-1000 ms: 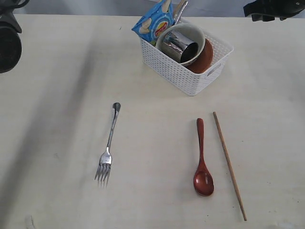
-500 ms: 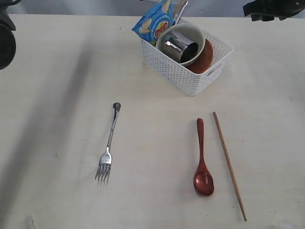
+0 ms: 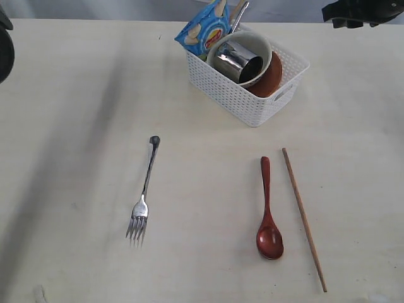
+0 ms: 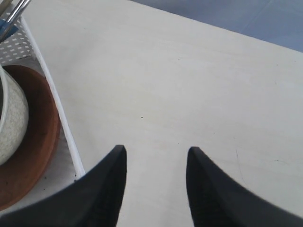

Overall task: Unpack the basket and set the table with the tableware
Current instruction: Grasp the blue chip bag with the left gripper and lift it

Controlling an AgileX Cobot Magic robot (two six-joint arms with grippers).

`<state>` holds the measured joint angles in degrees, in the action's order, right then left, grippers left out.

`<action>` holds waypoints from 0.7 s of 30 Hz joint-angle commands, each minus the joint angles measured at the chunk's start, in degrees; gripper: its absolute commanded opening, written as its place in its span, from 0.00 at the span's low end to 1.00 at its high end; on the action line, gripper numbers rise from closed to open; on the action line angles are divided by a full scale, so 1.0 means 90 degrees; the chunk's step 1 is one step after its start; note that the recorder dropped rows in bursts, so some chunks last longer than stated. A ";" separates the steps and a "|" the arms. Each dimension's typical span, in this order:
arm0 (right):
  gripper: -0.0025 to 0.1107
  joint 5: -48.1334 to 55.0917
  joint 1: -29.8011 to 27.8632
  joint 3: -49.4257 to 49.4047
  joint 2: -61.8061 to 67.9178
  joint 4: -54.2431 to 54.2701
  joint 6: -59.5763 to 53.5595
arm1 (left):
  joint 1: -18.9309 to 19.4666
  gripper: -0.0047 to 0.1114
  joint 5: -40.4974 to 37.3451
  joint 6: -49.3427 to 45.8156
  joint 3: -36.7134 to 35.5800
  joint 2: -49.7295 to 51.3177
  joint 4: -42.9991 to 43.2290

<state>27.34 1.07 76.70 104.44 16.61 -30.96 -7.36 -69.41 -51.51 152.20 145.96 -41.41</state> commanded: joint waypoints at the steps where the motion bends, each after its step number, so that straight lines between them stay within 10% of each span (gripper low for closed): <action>1: 0.37 -0.0014 -0.0035 -0.0025 -0.0013 0.0009 -0.0041 | -0.0207 0.63 -0.0061 0.0095 0.0021 0.0122 0.0350; 21: 0.37 -0.0055 -0.0035 -0.0025 -0.0013 0.0009 -0.0041 | -0.0285 0.51 -0.0061 0.0205 0.0021 0.0452 0.0370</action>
<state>27.34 1.07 76.70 104.44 16.61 -30.96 -9.67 -69.68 -50.14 152.20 150.06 -38.28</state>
